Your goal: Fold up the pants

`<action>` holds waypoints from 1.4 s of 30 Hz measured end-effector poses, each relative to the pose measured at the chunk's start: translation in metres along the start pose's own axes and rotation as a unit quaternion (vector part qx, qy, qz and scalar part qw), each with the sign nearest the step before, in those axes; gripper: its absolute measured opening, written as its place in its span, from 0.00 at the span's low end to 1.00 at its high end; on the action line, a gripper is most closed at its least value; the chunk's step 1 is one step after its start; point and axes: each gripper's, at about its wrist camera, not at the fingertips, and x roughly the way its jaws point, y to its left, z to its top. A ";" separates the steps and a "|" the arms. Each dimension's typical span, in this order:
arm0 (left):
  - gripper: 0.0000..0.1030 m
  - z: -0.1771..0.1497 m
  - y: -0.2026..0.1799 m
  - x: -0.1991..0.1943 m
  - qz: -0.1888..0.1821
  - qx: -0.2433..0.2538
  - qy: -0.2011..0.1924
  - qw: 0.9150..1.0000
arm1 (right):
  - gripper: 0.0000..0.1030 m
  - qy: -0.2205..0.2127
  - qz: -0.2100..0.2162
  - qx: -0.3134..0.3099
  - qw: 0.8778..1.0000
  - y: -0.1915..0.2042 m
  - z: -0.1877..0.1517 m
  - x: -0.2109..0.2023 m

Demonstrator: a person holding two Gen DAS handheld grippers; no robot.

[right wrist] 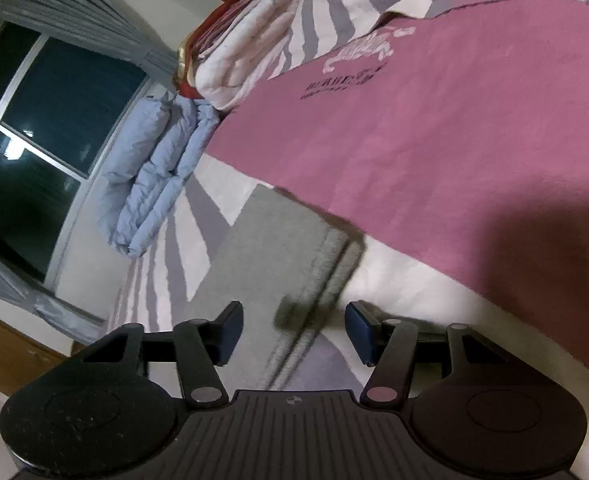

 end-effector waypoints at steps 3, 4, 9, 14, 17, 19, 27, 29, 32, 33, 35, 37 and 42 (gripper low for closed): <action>0.73 -0.004 -0.011 -0.004 -0.007 -0.005 -0.006 1.000 | 0.55 -0.002 0.003 0.014 1.000 0.001 0.004 0.009; 0.75 -0.006 -0.015 -0.004 -0.010 -0.005 -0.006 1.000 | 0.55 0.000 0.001 0.018 1.000 0.000 0.005 0.012; 0.77 -0.021 -0.026 -0.002 -0.016 -0.014 0.005 1.000 | 0.29 0.017 -0.026 -0.035 0.999 0.015 0.003 0.029; 0.78 -0.035 -0.020 -0.003 -0.019 -0.032 0.018 0.999 | 0.11 0.023 -0.039 -0.053 0.998 0.019 0.000 0.037; 0.78 -0.037 -0.009 -0.005 -0.015 -0.031 0.018 0.999 | 0.11 0.001 -0.023 -0.083 0.996 0.041 -0.008 0.026; 0.79 -0.038 0.001 -0.006 -0.011 -0.035 0.020 0.999 | 0.11 -0.009 -0.011 -0.112 0.994 0.064 -0.014 0.020; 0.81 -0.041 0.038 -0.011 -0.005 -0.060 0.021 0.998 | 0.11 0.008 0.079 -0.222 0.972 0.186 -0.078 0.030; 0.81 -0.043 0.047 -0.011 -0.003 -0.065 0.022 0.998 | 0.11 0.024 0.102 -0.246 0.964 0.214 -0.106 0.038; 0.81 -0.044 0.062 -0.013 0.000 -0.075 0.022 0.997 | 0.11 0.063 0.130 -0.278 0.950 0.252 -0.159 0.056; 0.81 -0.043 0.067 -0.013 0.001 -0.078 0.021 0.997 | 0.11 0.076 0.136 -0.287 0.945 0.260 -0.176 0.062; 0.81 -0.044 0.076 -0.014 0.003 -0.084 0.022 0.996 | 0.11 0.108 0.147 -0.306 0.934 0.276 -0.216 0.076; 0.81 -0.045 0.084 -0.014 0.006 -0.087 0.022 0.996 | 0.11 0.139 0.161 -0.316 0.925 0.283 -0.253 0.085; 0.81 -0.051 0.103 -0.015 0.011 -0.099 0.026 0.995 | 0.11 0.189 0.162 -0.384 0.889 0.289 -0.338 0.095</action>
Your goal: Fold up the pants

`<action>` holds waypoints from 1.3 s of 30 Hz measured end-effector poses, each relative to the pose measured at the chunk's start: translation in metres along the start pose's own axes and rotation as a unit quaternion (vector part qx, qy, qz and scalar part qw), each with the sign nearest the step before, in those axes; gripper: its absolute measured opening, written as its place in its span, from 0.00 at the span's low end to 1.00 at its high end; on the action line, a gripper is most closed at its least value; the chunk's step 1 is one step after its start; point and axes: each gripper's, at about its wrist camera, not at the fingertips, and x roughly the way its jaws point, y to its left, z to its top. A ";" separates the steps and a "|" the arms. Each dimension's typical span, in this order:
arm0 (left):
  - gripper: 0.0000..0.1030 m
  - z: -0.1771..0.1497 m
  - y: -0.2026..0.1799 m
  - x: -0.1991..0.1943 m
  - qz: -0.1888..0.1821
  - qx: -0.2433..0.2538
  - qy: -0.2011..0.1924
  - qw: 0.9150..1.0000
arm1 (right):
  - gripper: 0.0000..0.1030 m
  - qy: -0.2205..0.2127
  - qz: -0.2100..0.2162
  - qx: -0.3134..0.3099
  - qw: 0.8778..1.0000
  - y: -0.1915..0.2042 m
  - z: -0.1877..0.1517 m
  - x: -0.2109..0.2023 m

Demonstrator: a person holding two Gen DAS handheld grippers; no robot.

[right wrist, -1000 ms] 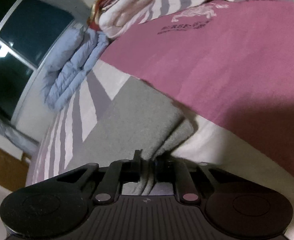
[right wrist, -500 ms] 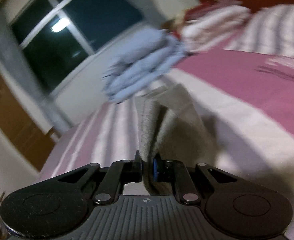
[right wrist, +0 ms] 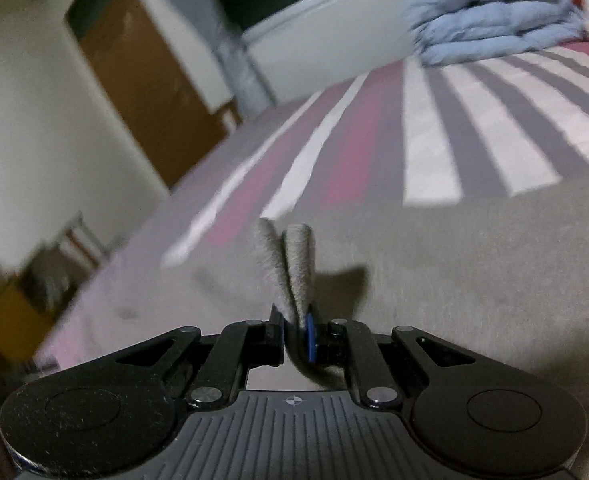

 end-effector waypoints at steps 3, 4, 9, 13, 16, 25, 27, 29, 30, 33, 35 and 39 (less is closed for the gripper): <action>0.81 -0.003 0.007 0.001 -0.001 -0.003 0.004 1.000 | 0.11 0.012 -0.010 -0.023 1.000 0.000 -0.016 0.012; 0.81 -0.004 0.008 0.002 -0.001 -0.003 0.005 1.000 | 0.11 0.009 -0.009 -0.027 1.000 -0.001 -0.019 0.012; 0.83 -0.007 0.004 0.005 -0.007 -0.004 0.010 1.000 | 0.22 0.022 -0.013 -0.066 0.997 0.002 -0.023 0.010; 0.84 -0.008 -0.002 0.005 -0.018 0.005 0.010 1.000 | 0.38 -0.009 0.042 -0.083 0.996 0.013 -0.028 -0.018; 0.84 -0.008 -0.004 0.004 -0.020 0.007 0.010 1.000 | 0.38 -0.041 0.034 -0.050 0.997 0.008 -0.026 -0.027; 0.84 -0.009 -0.025 0.003 -0.066 0.004 0.027 0.997 | 0.38 0.041 -0.015 -0.052 0.998 0.015 -0.030 0.018; 0.81 -0.009 -0.031 0.003 -0.093 -0.009 0.033 0.995 | 0.38 0.023 -0.005 -0.037 0.999 0.011 -0.027 0.004; 0.74 -0.008 -0.035 0.008 -0.125 -0.024 0.046 0.991 | 0.38 -0.003 -0.011 -0.021 1.000 0.001 -0.022 -0.012; 0.71 -0.008 -0.037 0.011 -0.136 -0.031 0.052 0.989 | 0.38 -0.010 -0.017 -0.016 1.000 -0.004 -0.021 -0.020; 0.67 -0.010 -0.041 0.025 -0.161 -0.056 0.073 0.983 | 0.38 -0.026 -0.027 -0.003 0.999 -0.020 -0.017 -0.041; 0.60 -0.010 -0.043 0.031 -0.190 -0.075 0.075 0.976 | 0.38 -0.032 -0.040 0.003 0.999 -0.026 -0.020 -0.057; 0.54 -0.016 -0.043 0.052 -0.218 -0.123 0.095 0.964 | 0.38 -0.061 -0.067 0.020 0.996 -0.038 -0.015 -0.078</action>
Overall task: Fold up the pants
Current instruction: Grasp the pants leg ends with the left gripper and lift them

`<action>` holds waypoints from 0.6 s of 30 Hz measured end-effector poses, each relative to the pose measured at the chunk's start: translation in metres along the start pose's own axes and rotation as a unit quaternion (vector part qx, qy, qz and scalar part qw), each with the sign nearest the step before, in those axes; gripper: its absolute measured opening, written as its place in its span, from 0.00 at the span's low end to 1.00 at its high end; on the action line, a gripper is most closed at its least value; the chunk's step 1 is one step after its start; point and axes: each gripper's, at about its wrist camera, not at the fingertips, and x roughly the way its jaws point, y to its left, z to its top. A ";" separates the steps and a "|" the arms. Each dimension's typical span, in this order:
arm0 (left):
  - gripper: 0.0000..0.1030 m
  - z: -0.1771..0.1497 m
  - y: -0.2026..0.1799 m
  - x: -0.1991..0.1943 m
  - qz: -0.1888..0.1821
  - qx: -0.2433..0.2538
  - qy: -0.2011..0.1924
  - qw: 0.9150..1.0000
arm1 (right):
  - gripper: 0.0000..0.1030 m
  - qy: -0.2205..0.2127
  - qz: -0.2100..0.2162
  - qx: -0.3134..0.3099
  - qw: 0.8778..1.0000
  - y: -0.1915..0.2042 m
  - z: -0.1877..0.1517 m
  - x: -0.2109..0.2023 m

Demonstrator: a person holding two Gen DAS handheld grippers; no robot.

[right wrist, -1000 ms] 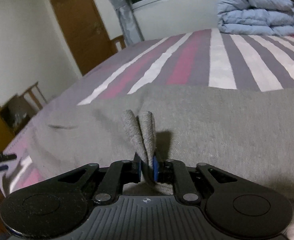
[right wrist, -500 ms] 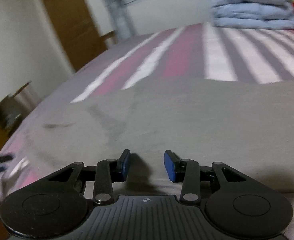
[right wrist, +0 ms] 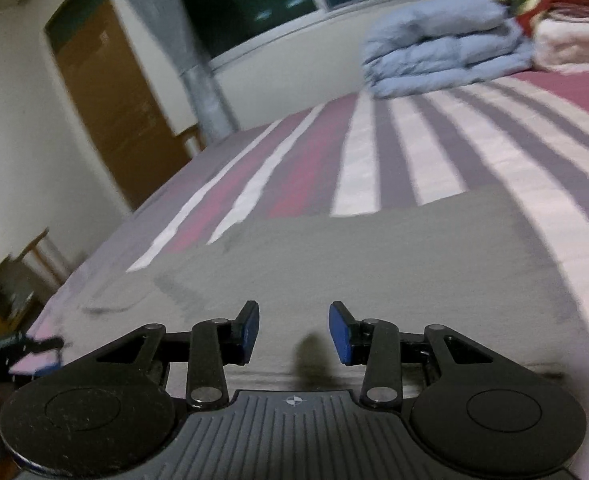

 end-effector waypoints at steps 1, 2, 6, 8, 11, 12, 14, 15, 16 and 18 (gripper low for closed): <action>0.54 0.000 0.002 0.004 -0.004 -0.009 -0.001 1.000 | 0.38 -0.007 -0.012 0.009 1.000 -0.006 0.001 -0.004; 0.54 0.001 0.005 0.006 -0.008 -0.020 -0.003 1.000 | 0.38 -0.015 -0.028 0.018 0.999 -0.010 0.002 -0.007; 0.53 0.005 0.018 0.018 -0.032 -0.056 -0.014 0.998 | 0.39 -0.029 -0.074 0.055 0.995 -0.033 0.011 -0.009; 0.49 0.005 0.025 0.026 -0.040 -0.061 -0.023 0.997 | 0.39 -0.032 -0.079 0.062 0.994 -0.038 0.014 -0.011; 0.46 0.005 0.037 0.031 -0.058 -0.077 -0.034 0.995 | 0.39 -0.034 -0.080 0.062 0.994 -0.040 0.015 -0.014; 0.45 0.007 0.040 0.033 -0.064 -0.083 -0.036 0.994 | 0.39 -0.033 -0.080 0.062 0.994 -0.040 0.015 -0.015; 0.45 0.008 0.041 0.037 -0.070 -0.083 -0.034 0.994 | 0.39 -0.035 -0.083 0.061 0.994 -0.041 0.016 -0.017; 0.45 0.008 0.041 0.039 -0.071 -0.081 -0.033 0.994 | 0.39 -0.036 -0.086 0.060 0.994 -0.042 0.017 -0.018; 0.45 0.008 0.041 0.039 -0.072 -0.079 -0.033 0.994 | 0.39 -0.035 -0.087 0.058 0.994 -0.042 0.018 -0.017; 0.42 0.008 0.042 0.039 -0.074 -0.078 -0.035 0.994 | 0.39 -0.037 -0.092 0.062 0.993 -0.044 0.020 -0.017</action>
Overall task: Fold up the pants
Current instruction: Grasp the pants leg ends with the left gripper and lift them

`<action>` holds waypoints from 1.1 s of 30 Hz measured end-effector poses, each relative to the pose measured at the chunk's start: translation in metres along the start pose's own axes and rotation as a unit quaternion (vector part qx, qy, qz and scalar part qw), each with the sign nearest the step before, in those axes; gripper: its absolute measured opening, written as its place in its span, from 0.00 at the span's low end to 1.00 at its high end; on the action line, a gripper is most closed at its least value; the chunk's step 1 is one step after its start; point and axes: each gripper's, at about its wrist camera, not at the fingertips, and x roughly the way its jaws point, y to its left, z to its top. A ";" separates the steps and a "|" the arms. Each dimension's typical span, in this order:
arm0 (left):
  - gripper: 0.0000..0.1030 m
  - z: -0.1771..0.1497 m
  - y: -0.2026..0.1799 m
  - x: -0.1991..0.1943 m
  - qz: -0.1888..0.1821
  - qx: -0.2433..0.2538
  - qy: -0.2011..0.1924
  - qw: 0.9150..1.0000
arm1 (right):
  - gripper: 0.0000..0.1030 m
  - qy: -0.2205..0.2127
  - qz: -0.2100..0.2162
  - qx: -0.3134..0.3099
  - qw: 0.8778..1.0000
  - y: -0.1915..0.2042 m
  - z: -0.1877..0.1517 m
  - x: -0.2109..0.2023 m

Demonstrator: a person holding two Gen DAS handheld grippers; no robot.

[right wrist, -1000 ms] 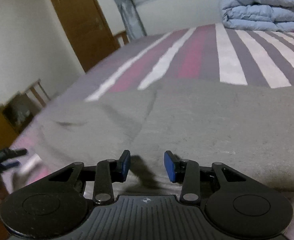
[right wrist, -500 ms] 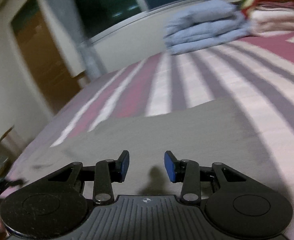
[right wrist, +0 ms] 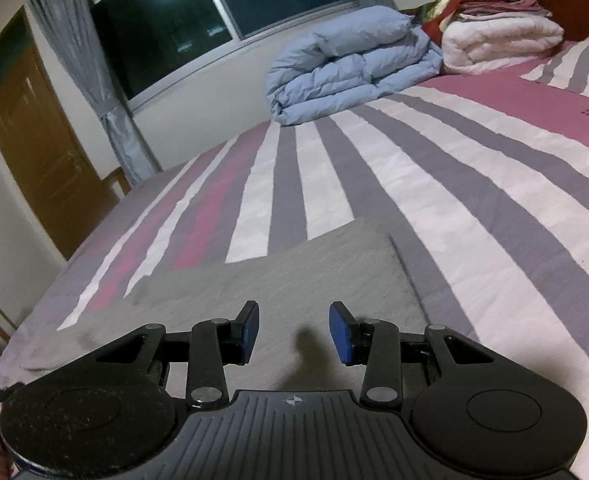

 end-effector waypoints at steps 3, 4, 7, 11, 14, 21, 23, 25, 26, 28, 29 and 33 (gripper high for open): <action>0.40 -0.003 -0.001 0.000 0.003 0.010 -0.007 1.000 | 0.39 0.018 -0.016 -0.002 1.000 -0.002 -0.001 0.012; 0.40 -0.004 -0.003 0.001 0.003 0.010 -0.008 1.000 | 0.39 0.058 -0.009 -0.003 0.998 -0.002 -0.005 0.026; 0.40 -0.004 -0.003 -0.001 0.001 0.012 -0.005 1.000 | 0.40 0.095 0.052 -0.054 0.993 0.015 -0.014 0.031; 0.41 -0.004 0.001 -0.005 -0.006 0.013 0.000 1.000 | 0.40 0.053 0.024 -0.052 0.997 0.017 0.007 0.029; 0.39 0.003 0.001 -0.009 -0.001 0.012 0.004 1.000 | 0.40 0.038 -0.021 -0.035 0.998 0.004 0.032 0.045; 0.42 0.007 -0.009 -0.003 0.017 0.037 0.009 0.999 | 0.40 0.098 -0.057 -0.029 0.993 -0.019 0.064 0.117; 0.43 0.007 -0.009 -0.004 0.015 0.040 0.010 0.999 | 0.40 0.107 -0.059 -0.037 0.992 -0.017 0.069 0.117; 0.43 0.005 -0.009 -0.004 0.016 0.045 0.009 0.999 | 0.40 0.088 -0.051 -0.039 0.994 -0.013 0.071 0.099; 0.43 0.004 -0.010 -0.005 0.016 0.046 0.006 0.999 | 0.40 0.074 -0.039 -0.035 0.996 -0.013 0.068 0.087; 0.43 0.000 -0.012 -0.006 0.021 0.051 -0.002 0.999 | 0.40 0.071 -0.029 -0.039 0.996 -0.014 0.055 0.067; 0.43 -0.002 -0.014 -0.006 0.024 0.054 -0.006 0.998 | 0.40 0.082 -0.031 -0.043 0.995 -0.016 0.043 0.061; 0.41 -0.003 -0.021 -0.008 0.037 0.056 -0.006 0.998 | 0.40 0.081 -0.032 -0.075 0.993 -0.018 0.008 0.043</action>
